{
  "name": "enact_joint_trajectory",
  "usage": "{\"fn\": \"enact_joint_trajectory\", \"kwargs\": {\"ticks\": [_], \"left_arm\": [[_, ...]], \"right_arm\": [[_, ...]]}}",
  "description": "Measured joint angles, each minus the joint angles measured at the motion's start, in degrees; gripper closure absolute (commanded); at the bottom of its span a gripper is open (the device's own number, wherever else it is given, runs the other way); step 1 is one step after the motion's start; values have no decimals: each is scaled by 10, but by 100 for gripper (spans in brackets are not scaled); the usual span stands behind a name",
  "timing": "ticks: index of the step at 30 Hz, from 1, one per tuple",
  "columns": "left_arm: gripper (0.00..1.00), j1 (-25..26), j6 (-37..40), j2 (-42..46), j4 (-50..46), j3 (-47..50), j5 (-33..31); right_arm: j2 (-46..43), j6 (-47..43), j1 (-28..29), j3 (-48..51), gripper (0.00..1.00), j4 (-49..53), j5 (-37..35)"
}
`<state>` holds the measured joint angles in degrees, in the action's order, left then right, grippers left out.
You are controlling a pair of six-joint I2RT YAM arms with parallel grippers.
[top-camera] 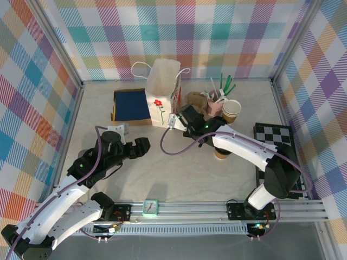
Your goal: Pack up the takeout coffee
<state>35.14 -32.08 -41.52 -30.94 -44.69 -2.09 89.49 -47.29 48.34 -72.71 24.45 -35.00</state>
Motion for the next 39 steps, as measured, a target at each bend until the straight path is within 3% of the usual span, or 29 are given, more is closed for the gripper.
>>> {"fn": "enact_joint_trajectory", "kwargs": {"ticks": [17,30,39], "left_arm": [[12,0,0,-1,11,0,0],[12,0,0,8,11,0,-2],[12,0,0,8,10,2,-2]], "right_arm": [[18,-72,-28,36,100,-152,-10],[41,-42,-34,53,100,-141,16],[64,-11,-34,46,91,-78,51]]}}
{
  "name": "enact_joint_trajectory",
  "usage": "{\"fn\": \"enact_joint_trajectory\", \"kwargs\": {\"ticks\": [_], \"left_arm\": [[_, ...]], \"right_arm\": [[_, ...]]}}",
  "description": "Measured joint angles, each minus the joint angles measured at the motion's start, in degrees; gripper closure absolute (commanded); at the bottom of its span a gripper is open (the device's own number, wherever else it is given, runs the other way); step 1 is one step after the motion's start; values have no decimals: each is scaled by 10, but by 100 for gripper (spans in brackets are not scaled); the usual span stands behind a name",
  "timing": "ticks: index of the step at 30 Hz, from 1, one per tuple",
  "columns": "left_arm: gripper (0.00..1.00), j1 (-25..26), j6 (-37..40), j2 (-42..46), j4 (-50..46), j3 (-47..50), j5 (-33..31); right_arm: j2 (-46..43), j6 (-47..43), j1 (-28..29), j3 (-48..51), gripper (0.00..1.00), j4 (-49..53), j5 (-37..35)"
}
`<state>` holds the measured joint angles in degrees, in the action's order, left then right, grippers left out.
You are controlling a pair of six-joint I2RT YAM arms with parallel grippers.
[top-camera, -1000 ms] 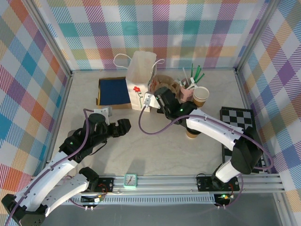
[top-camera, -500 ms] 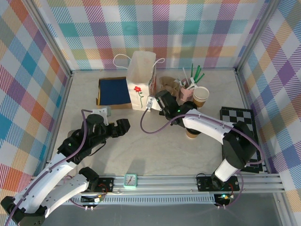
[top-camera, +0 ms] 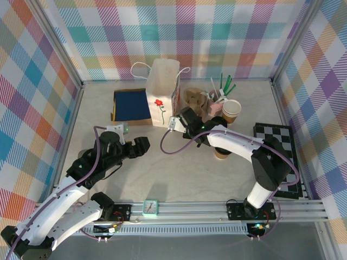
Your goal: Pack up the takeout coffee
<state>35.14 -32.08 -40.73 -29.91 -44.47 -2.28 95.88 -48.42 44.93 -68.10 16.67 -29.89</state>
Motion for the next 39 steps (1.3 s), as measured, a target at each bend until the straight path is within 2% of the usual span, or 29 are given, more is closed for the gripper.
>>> {"fn": "enact_joint_trajectory", "kwargs": {"ticks": [9,15,22,27,33,39], "left_arm": [[12,0,0,0,0,1,-4],[12,0,0,0,0,1,-3],[12,0,0,0,0,1,-3],[12,0,0,9,-2,1,-4],[11,0,2,23,-17,1,-9],[11,0,7,31,-32,1,-20]], "right_arm": [[-10,31,-7,-66,48,98,52],[-23,44,-50,-153,32,183,123],[17,45,-134,-316,28,312,248],[88,31,-146,-398,27,382,307],[174,-5,-150,-461,24,445,322],[206,-41,-158,-489,21,470,325]]}}
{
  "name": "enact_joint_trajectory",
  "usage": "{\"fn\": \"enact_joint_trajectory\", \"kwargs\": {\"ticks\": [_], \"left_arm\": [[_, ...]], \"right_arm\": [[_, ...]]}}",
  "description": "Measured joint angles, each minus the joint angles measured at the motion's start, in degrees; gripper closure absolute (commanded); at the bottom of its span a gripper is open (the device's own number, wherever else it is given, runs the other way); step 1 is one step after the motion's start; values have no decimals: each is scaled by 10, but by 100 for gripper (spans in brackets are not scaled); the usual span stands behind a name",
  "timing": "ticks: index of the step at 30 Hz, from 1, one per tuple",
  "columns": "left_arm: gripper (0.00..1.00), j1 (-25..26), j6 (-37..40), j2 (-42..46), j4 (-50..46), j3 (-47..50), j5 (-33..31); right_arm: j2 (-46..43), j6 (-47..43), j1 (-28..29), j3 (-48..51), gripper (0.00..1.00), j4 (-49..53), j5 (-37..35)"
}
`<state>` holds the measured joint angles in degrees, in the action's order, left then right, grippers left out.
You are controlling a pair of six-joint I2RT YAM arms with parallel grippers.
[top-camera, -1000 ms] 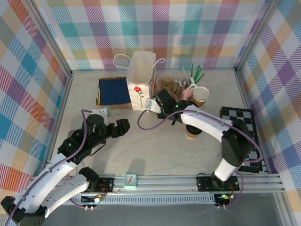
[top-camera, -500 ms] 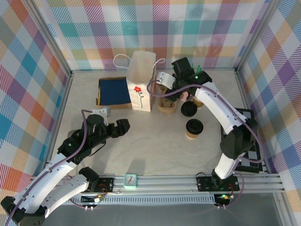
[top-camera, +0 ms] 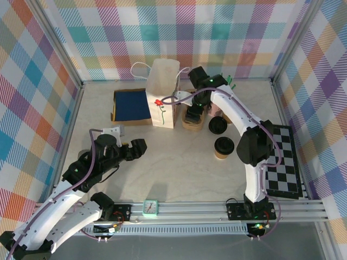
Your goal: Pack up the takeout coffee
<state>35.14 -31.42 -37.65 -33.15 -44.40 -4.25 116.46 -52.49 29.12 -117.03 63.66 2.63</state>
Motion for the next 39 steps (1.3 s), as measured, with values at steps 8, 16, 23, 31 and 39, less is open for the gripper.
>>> {"fn": "enact_joint_trajectory", "kwargs": {"ticks": [8,16,23,31,39], "left_arm": [[10,0,9,0,-6,-1,-10],[10,0,11,-13,-13,-1,-10],[10,0,11,-14,-13,-5,-14],[9,0,11,-24,-13,-5,-15],[9,0,11,-33,-13,-5,-18]], "right_arm": [[23,-33,-18,-27,21,7,3],[86,-51,-30,-71,21,4,3],[115,-57,-34,-103,25,-5,4],[130,-68,-40,-116,36,-7,5],[133,-69,-43,-120,42,-7,6]]}}
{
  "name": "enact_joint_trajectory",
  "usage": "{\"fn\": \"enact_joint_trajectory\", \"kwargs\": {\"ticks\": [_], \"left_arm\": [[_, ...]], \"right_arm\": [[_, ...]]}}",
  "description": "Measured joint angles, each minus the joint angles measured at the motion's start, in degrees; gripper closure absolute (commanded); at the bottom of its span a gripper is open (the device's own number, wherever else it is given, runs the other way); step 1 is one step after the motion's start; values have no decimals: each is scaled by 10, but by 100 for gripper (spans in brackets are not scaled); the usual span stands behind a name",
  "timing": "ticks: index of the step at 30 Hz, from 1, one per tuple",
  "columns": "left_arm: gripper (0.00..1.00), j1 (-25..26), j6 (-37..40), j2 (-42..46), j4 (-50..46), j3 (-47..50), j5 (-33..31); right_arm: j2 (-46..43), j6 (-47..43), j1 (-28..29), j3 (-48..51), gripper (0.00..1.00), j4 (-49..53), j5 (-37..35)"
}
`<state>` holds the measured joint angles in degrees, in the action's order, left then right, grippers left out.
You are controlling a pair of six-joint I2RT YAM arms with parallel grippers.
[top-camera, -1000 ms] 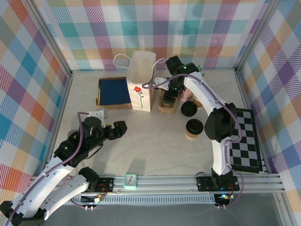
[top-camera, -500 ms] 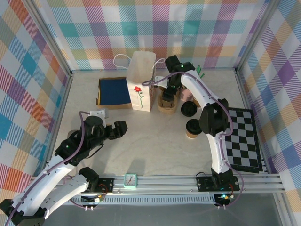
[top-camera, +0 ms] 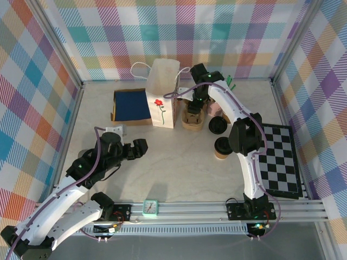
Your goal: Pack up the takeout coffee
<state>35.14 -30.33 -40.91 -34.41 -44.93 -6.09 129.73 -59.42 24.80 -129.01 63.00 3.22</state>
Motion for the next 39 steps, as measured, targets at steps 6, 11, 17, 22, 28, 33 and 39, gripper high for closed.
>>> {"fn": "enact_joint_trajectory", "kwargs": {"ticks": [6,11,17,22,28,33,39], "left_arm": [[9,0,0,1,0,0,0],[9,0,0,5,-1,0,-1],[9,0,0,10,-2,0,-5],[9,0,0,10,-2,0,-5],[10,0,0,11,-2,0,-5],[9,0,0,17,-4,0,-7],[9,0,0,18,-5,0,-7]], "right_arm": [[0,0,-1,0,43,1,3],[0,0,-1,0,48,1,5],[2,2,-1,0,48,1,5],[4,2,-1,2,47,1,7],[4,4,-1,8,55,1,7],[4,4,-1,8,62,0,7],[4,4,-1,8,63,0,7]]}}
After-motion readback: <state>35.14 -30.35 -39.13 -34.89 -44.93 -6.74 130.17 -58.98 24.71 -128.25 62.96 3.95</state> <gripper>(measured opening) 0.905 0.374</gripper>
